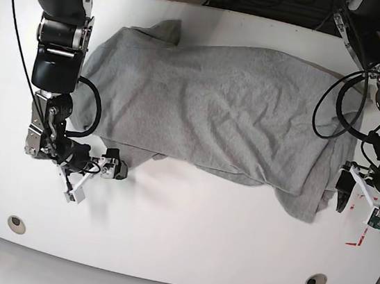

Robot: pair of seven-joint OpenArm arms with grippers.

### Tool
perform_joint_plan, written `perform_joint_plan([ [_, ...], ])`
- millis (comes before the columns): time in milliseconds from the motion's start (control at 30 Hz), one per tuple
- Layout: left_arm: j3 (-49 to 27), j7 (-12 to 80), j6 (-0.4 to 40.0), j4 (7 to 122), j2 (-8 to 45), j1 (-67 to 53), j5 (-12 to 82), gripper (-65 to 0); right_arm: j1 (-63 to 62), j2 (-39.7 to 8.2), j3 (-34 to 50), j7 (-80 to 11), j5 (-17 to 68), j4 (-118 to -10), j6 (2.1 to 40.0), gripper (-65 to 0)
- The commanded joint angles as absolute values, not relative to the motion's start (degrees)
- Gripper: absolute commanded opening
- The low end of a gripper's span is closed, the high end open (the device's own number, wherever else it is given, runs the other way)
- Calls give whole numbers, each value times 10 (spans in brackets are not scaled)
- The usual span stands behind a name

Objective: Layout the t-shirt on the table in an organized manner, then fold the t-shirt properly
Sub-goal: 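Move the right gripper to the shirt's hem and grasp it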

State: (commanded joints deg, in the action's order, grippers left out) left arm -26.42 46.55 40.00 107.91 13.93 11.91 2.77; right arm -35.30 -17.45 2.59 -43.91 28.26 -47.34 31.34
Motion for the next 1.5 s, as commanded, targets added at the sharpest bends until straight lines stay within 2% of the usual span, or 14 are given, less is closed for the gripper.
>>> perform_joint_plan([
  [300,-268,465,400,1079,140,99,28,-14,-339,-174,-29,-391,283,-445,313,-57],
  [600,-269,465,400,1079,141,92,28,-14,-321,-160,-32,-382,283,-447,313,-64],
  [767,-269,465,400,1079,141,92,28,-14,-318,-154,-32,-387,283,-447,313,-166],
  [900,-269,465,400,1079,141,92,28,-14,-311,-145,-32,-403,284,-461,313,-307],
  [967,-269,465,400,1079,141,92,28,-14,-308,-143,-32,-413,284,-483,313,-411],
  [1000,-269,465,400,1079,141,92,28,-14,-307,-143,-32,-415,284,-487,313,-437],
  [1033,-269,465,400,1079,141,92,28,-14,-301,-143,-32,-424,284,-502,313,-514],
  [1100,-269,465,400,1079,141,92,28,-14,-298,-143,-32,-434,284,-517,313,-584],
  [1133,-269,465,400,1079,141,92,28,-14,-296,-143,-32,-446,284,-536,313,-644],
  [1300,-269,465,400,1079,141,82,28,-14,-296,-144,-31,-499,284,-612,313,-650],
  [1500,-269,465,400,1078,141,80,28,-14,-309,-167,-29,-558,284,-735,310,-650],
])
